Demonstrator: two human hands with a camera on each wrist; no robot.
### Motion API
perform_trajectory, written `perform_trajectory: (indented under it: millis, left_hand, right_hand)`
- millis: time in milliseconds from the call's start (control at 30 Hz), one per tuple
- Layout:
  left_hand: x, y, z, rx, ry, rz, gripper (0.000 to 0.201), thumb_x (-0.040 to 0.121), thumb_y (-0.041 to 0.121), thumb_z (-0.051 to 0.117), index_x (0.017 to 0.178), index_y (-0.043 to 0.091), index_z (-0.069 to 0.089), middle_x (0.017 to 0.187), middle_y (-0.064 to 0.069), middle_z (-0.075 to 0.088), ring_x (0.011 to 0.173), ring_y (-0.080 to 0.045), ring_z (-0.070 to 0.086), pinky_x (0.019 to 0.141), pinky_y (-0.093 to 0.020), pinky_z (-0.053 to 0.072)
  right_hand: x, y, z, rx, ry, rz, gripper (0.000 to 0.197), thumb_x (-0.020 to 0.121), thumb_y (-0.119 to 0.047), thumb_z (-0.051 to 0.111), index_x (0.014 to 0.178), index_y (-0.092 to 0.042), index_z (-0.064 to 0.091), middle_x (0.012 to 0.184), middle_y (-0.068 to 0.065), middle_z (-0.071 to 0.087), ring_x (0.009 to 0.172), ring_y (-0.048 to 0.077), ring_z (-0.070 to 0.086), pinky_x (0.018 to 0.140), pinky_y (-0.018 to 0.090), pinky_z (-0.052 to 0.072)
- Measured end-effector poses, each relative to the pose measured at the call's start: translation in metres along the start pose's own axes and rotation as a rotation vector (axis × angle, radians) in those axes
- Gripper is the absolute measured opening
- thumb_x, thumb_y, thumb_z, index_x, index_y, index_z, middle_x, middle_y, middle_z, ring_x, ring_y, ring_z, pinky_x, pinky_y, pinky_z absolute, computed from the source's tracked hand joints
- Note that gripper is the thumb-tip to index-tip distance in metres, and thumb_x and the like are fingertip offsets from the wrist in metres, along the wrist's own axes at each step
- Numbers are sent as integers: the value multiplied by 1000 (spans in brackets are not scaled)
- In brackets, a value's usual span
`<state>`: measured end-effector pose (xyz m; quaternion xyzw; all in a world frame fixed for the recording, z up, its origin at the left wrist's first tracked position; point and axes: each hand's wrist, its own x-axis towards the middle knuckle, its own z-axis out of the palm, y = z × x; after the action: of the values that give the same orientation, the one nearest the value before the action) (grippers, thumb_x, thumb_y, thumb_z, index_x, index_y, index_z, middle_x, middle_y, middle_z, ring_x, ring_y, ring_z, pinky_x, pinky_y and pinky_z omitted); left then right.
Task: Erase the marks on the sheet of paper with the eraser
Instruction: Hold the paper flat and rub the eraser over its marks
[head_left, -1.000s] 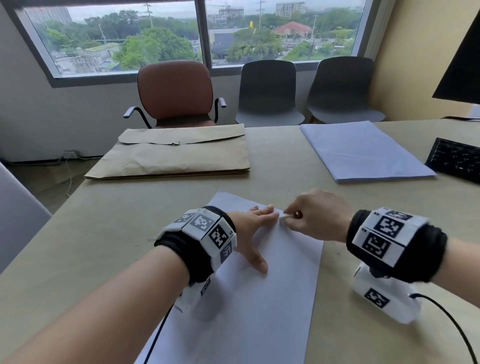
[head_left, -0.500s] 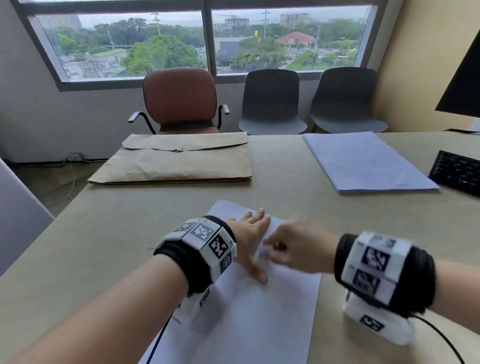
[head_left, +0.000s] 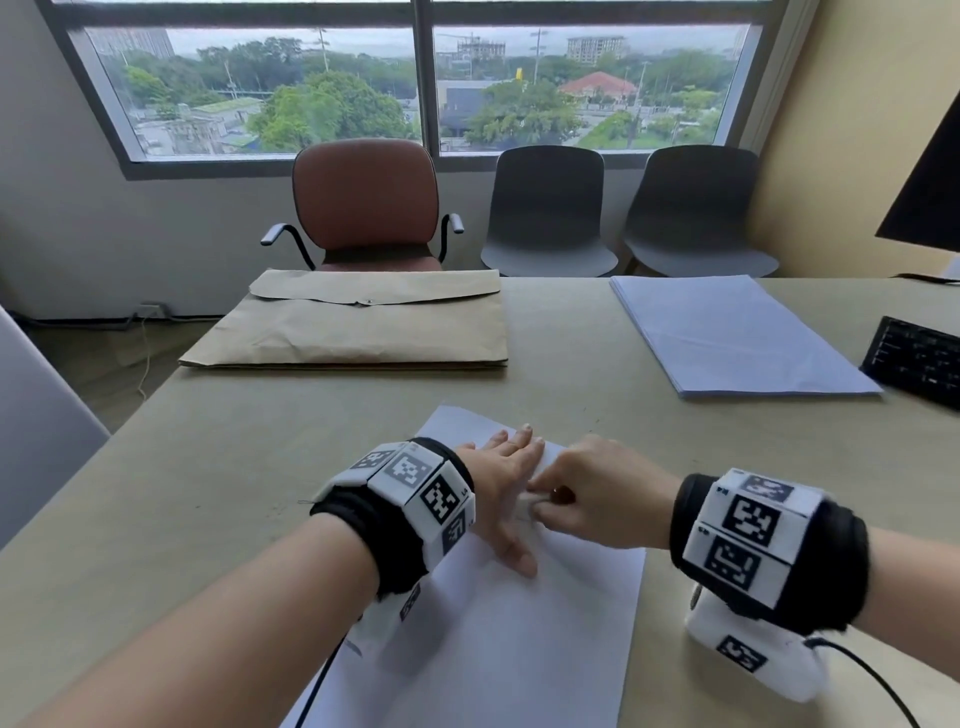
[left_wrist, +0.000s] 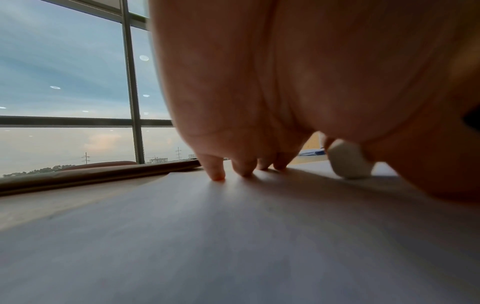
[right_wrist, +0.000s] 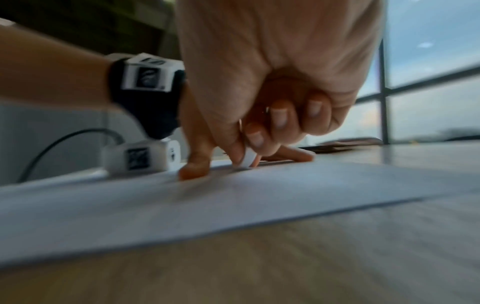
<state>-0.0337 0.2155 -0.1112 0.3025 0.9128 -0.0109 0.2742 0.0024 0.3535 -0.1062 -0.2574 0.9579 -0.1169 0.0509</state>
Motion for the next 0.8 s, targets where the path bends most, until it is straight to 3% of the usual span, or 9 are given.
perform_trajectory:
  millis: [67,200,267,333,433,533,633,700,800]
  left_hand:
    - [-1,-1,-1,-7,3,4,123,73,46,75,150,16,-16,158,-4,-20,146,-18,-15,118,-37,-1]
    - [-3,0,-2,-13,9,2,123,73,45,75,150,17,-17,157,-3,-20,146,-16,-15,118,-35,-1]
    - [-3,2,-2,18,2,-5,123,74,46,74,149,12,-17,157,-5,-21,146,-18,-15,118,-36,0]
    - [-2,2,-2,42,-5,-16,124,74,48,73,149,11,-18,157,-4,-22,146,-18,-15,118,-36,0]
    - [-2,1,-2,34,-17,-13,123,74,49,73,148,11,-18,157,-5,-22,146,-19,-16,118,-38,0]
    - [-3,1,-2,18,-13,-13,123,73,49,73,149,12,-17,157,-4,-22,146,-19,-17,118,-38,-1]
    - [-2,0,-2,29,-8,-16,123,74,49,73,149,12,-17,157,-4,-23,146,-18,-16,118,-36,-1]
    - [-2,0,-2,37,-12,-20,123,74,49,73,148,13,-18,157,-3,-23,146,-17,-16,118,-35,-2]
    - [-3,1,-2,40,-11,-22,123,74,49,73,148,13,-19,157,-2,-23,146,-17,-16,118,-36,-1]
  right_hand:
    - [11,13,-5,-15,42,92,24,86,-24,52,64,-14,50,50,-3,35,57,20,38,56,27,28]
    - [13,13,-3,-32,80,101,24,88,-24,50,69,-12,57,68,9,59,66,25,45,61,27,29]
    - [-2,1,6,16,9,-32,25,86,-24,52,61,-20,47,53,-2,49,57,20,36,53,19,26]
    - [-12,-3,12,45,-49,-84,29,82,-27,52,56,-21,41,46,-6,45,61,13,41,50,14,26]
    - [0,12,2,-36,4,48,43,84,-24,52,50,-14,28,46,-1,34,59,17,37,55,24,28]
    - [11,18,-7,-61,59,151,43,87,-25,49,49,-19,29,53,-4,37,68,24,39,63,26,28]
    - [-3,2,1,-50,33,57,37,84,-27,47,51,-15,35,62,4,52,63,20,36,61,25,27]
    - [-17,-6,7,5,-25,-26,35,83,-27,51,51,-18,39,49,-3,49,54,15,40,50,18,25]
    - [-12,10,2,0,-37,43,42,84,-25,54,47,-18,36,45,-4,44,52,14,41,50,20,27]
